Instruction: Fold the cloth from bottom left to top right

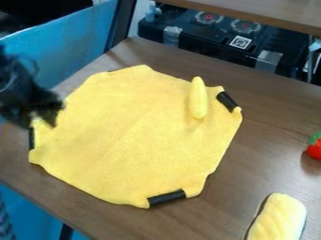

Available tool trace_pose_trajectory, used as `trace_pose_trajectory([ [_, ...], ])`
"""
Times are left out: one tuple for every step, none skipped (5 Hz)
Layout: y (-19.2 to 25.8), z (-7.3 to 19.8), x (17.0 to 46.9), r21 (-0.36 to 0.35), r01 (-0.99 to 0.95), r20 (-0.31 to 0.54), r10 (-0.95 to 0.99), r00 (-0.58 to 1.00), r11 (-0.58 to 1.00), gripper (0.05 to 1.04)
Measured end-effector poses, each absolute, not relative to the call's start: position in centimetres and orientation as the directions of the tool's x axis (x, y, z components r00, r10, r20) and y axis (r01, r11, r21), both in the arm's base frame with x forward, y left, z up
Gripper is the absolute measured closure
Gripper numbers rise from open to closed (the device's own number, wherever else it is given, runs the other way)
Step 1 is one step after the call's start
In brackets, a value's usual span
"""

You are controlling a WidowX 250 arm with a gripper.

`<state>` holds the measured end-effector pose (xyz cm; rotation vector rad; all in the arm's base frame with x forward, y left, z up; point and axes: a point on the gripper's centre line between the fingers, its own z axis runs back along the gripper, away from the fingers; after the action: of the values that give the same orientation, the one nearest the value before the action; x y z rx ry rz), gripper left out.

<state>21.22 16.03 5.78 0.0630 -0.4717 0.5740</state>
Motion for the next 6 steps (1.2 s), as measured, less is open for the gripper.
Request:
trace_pose_trajectory([
  [16.5, 4.0, 20.6, -0.026, -0.523, 0.439, 0.48, 0.759, 0.852, 0.083],
  [16.6, 2.6, 21.1, 0.02, -0.52, 0.43, 0.463, 0.775, 0.854, 0.081],
  [17.1, 2.0, 21.3, 0.042, -0.534, 0.422, 0.47, 0.776, 0.844, 0.116],
  [17.6, 1.7, 22.1, 0.06, -0.539, 0.431, 0.465, 0.773, 0.84, 0.379],
  [16.6, 1.9, 22.6, 0.041, -0.51, 0.428, 0.445, 0.786, 0.859, 0.676],
  [14.6, 3.8, 23.8, -0.011, -0.458, 0.461, 0.411, 0.786, 0.889, 0.899],
])
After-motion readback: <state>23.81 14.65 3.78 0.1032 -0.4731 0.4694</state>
